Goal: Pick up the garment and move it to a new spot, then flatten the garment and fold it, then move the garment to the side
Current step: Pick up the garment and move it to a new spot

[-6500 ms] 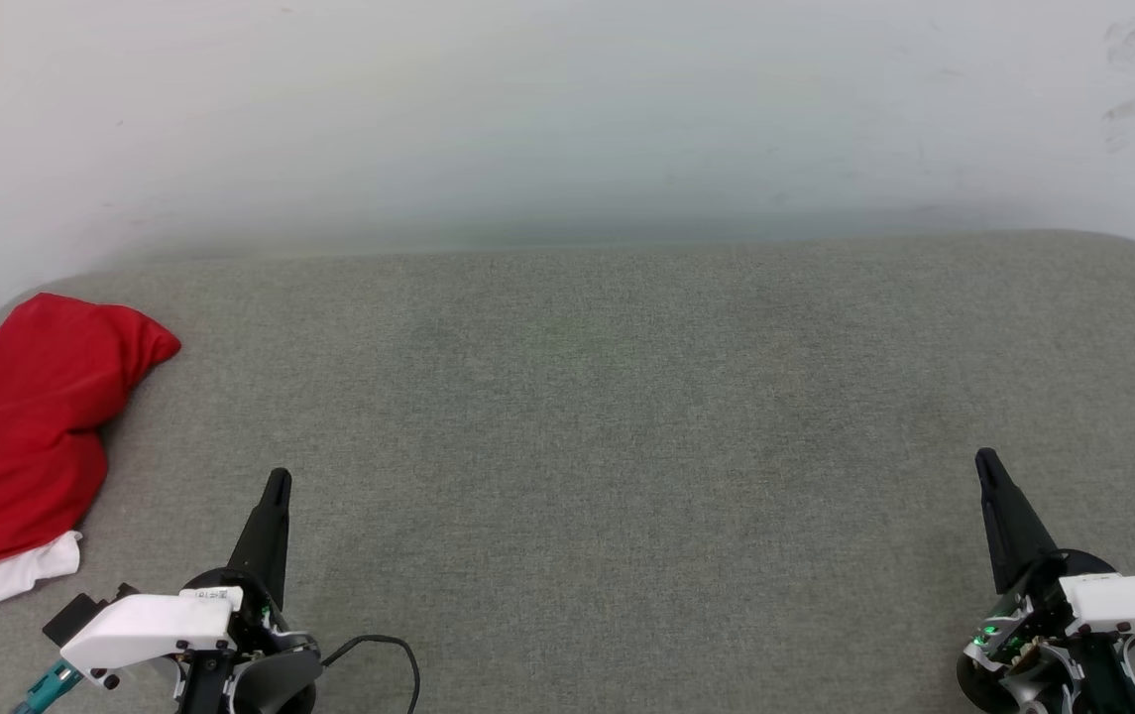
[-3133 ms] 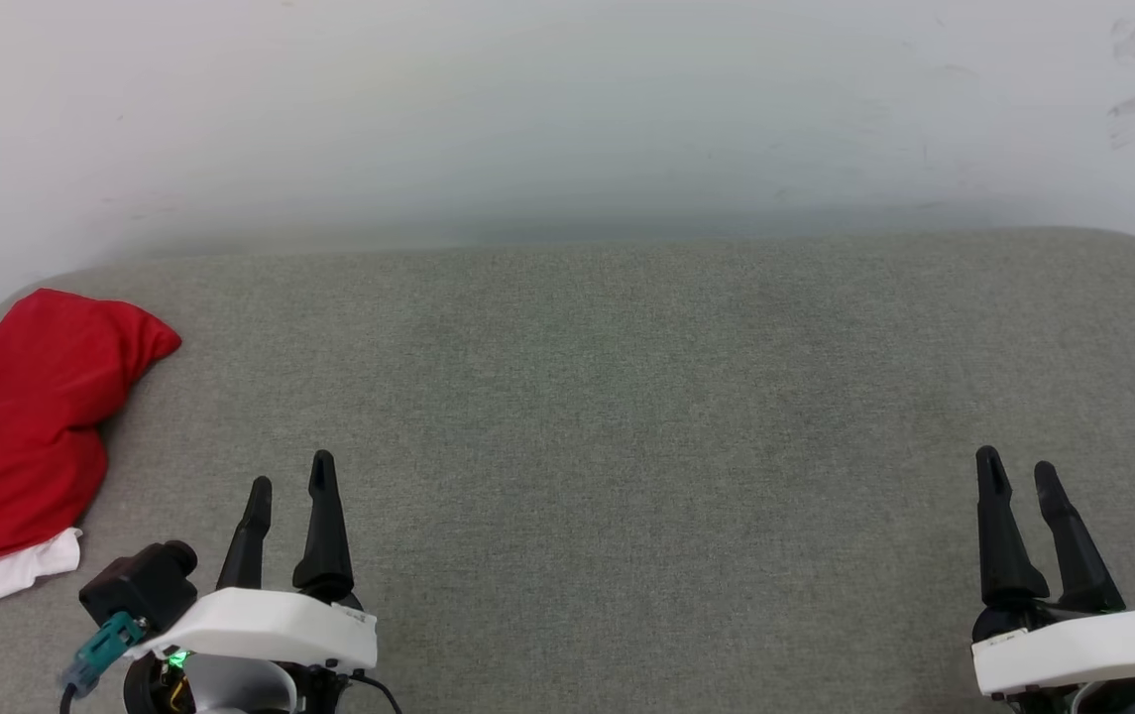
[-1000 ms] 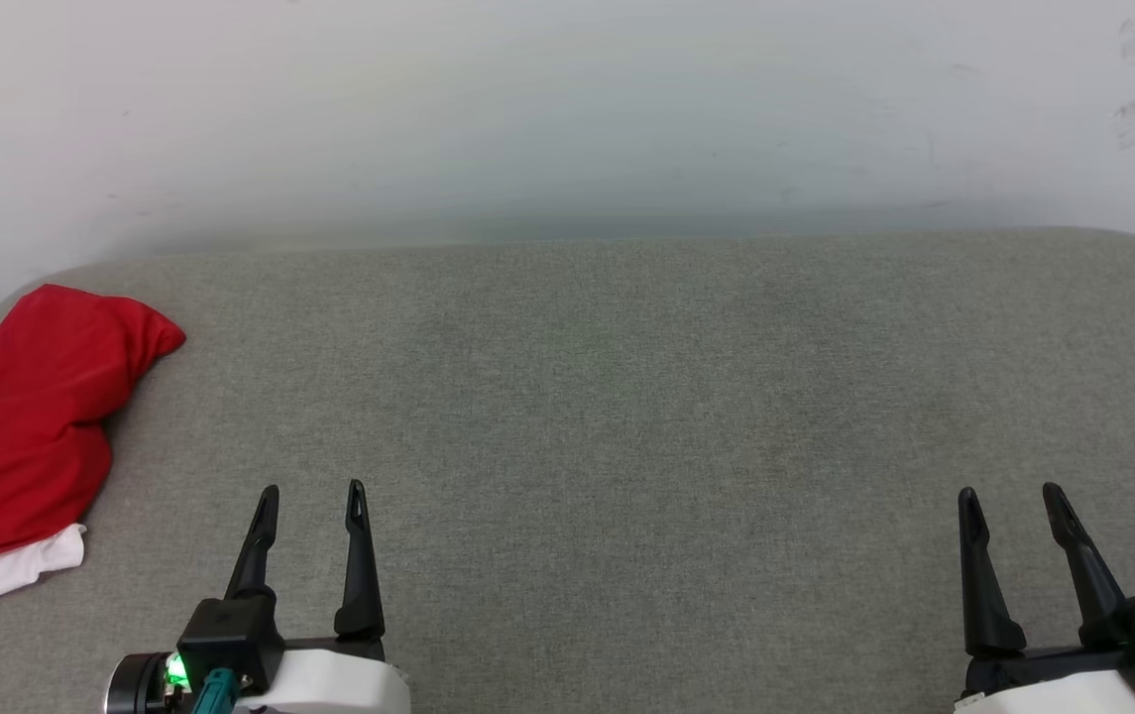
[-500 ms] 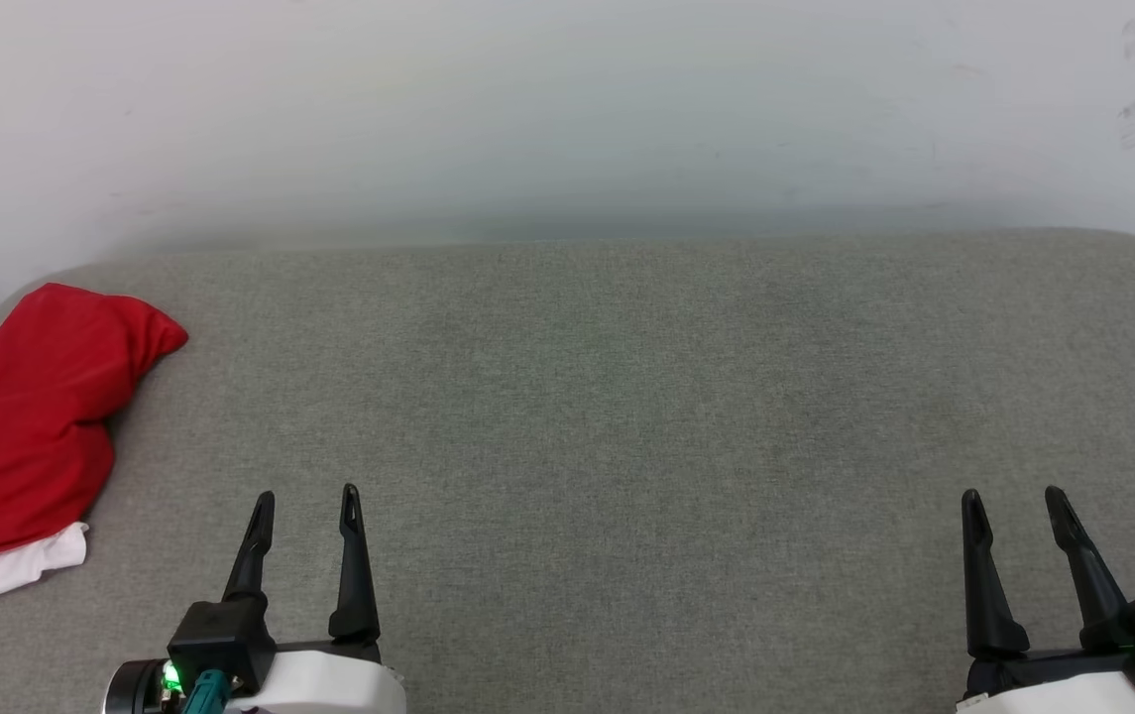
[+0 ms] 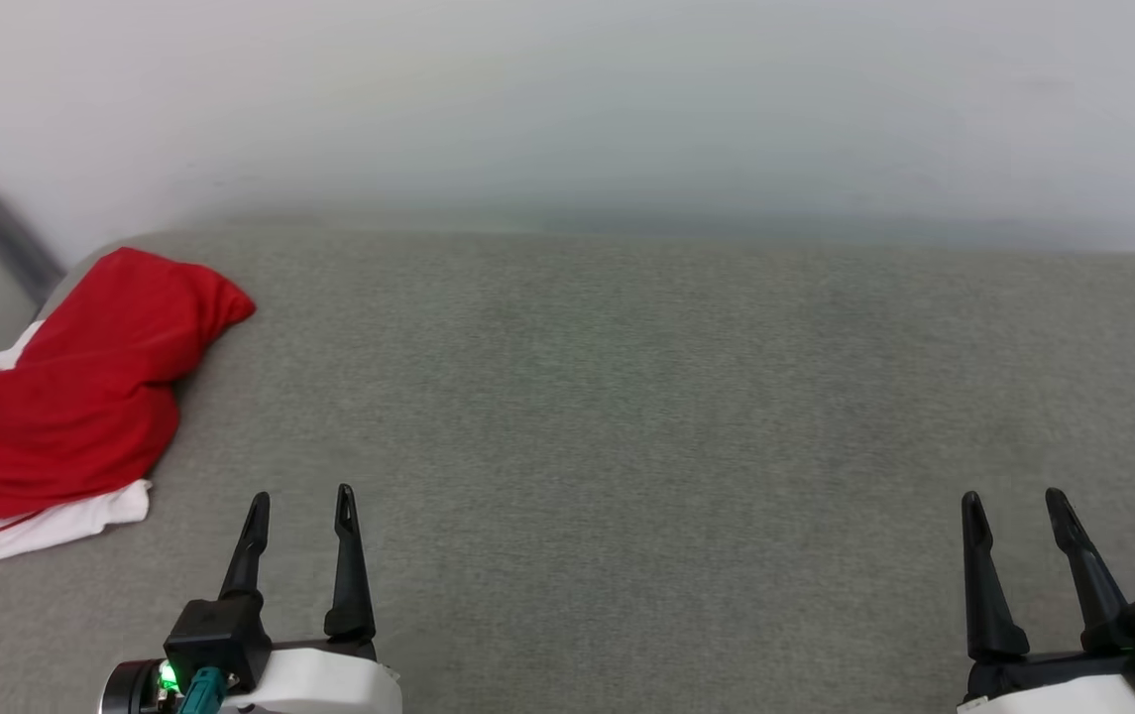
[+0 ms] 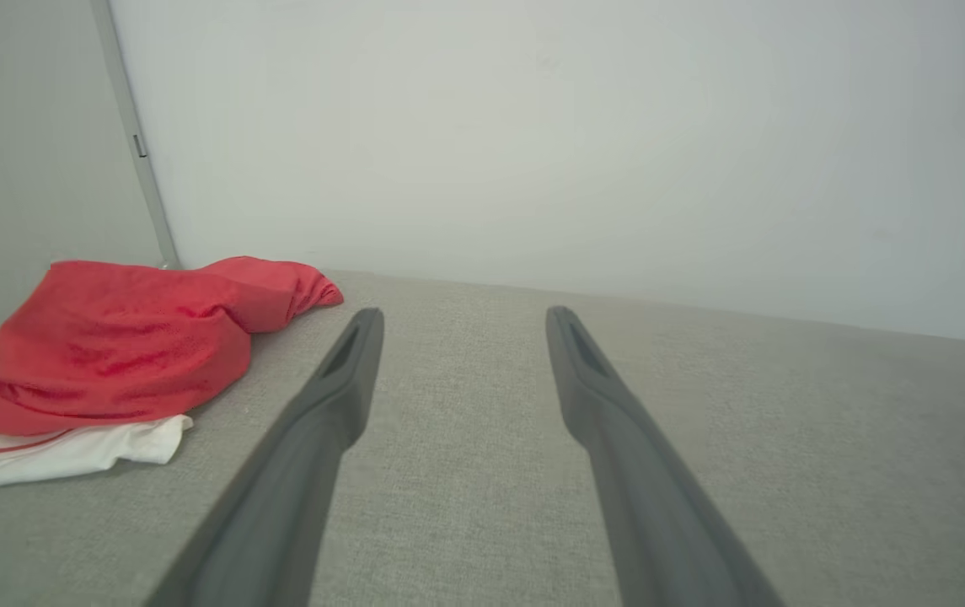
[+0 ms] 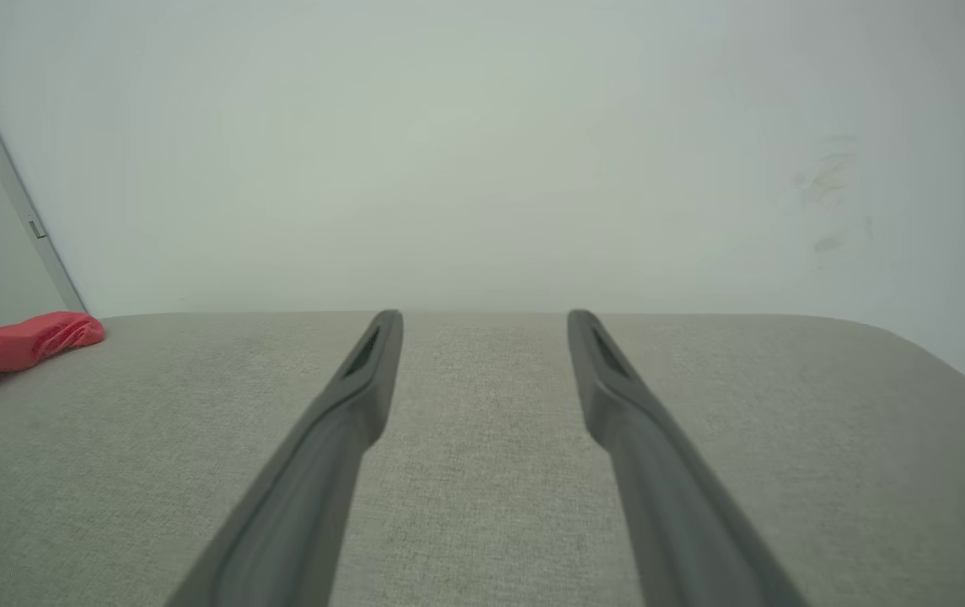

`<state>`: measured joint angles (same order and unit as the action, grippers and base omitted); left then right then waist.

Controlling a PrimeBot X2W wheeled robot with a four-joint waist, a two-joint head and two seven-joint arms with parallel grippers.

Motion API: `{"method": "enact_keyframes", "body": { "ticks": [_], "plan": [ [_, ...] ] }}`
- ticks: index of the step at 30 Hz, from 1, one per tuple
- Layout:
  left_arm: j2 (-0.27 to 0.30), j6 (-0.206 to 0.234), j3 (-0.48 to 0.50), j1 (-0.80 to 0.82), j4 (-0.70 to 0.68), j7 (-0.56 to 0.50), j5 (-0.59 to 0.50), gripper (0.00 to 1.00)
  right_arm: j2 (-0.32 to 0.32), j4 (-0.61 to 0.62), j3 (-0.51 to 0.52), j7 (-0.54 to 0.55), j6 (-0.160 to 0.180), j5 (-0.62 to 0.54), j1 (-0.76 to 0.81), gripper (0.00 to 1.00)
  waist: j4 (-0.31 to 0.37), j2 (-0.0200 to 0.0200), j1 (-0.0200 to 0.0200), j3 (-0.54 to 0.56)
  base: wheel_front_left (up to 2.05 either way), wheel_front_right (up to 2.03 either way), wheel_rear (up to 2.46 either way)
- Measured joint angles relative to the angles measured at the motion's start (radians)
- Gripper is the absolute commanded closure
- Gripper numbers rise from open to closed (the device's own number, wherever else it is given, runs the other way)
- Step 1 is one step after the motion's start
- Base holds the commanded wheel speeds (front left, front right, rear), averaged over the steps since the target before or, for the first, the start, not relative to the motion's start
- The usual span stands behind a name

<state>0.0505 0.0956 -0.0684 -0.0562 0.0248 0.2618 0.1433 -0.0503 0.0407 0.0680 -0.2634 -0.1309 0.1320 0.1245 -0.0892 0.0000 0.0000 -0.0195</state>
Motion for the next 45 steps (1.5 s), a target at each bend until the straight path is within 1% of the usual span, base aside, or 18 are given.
{"method": "enact_keyframes", "body": {
  "ticks": [21, 30, 34, 39, 42, 45],
  "plan": [
    [0.000, 0.005, 0.035, 0.001, 0.001, 0.001, 0.019, 0.00, 0.000, 0.011, -0.025, 0.000, 0.000, -0.014, 0.009, 0.00, -0.266, 0.0000, 0.0000, 0.007, 0.00, 0.00, 0.00],
    [0.000, 0.011, 0.052, 0.000, -0.002, 0.001, 0.028, 0.00, 0.000, 0.016, -0.036, 0.000, 0.000, -0.020, 0.009, 0.00, -0.357, 0.0000, 0.0000, -0.004, 0.00, 0.00, 0.00],
    [0.000, 0.015, 0.056, 0.000, -0.005, 0.001, 0.032, 0.00, 0.000, 0.018, -0.037, 0.000, 0.000, -0.027, 0.009, 0.00, -0.380, 0.0000, 0.0000, -0.010, 0.00, 0.00, 0.00],
    [0.000, 0.013, 0.081, 0.001, -0.003, 0.001, 0.043, 0.00, 0.000, 0.020, -0.040, 0.000, 0.000, -0.031, 0.008, 0.00, -0.385, 0.0000, 0.0000, -0.018, 0.00, 0.00, 0.00],
    [0.000, -0.011, 0.117, 0.031, 0.003, 0.001, 0.029, 0.00, 0.000, 0.023, -0.047, 0.000, 0.000, -0.040, 0.003, 0.00, -0.379, 0.0000, 0.0000, -0.028, 0.00, 0.00, 0.00],
    [0.000, -0.060, 0.179, 0.106, 0.014, 0.001, 0.033, 0.00, 0.000, 0.028, -0.049, 0.000, 0.000, -0.049, -0.007, 0.00, -0.366, 0.0000, 0.0000, -0.044, 0.00, 0.00, 0.00]
  ]
}}
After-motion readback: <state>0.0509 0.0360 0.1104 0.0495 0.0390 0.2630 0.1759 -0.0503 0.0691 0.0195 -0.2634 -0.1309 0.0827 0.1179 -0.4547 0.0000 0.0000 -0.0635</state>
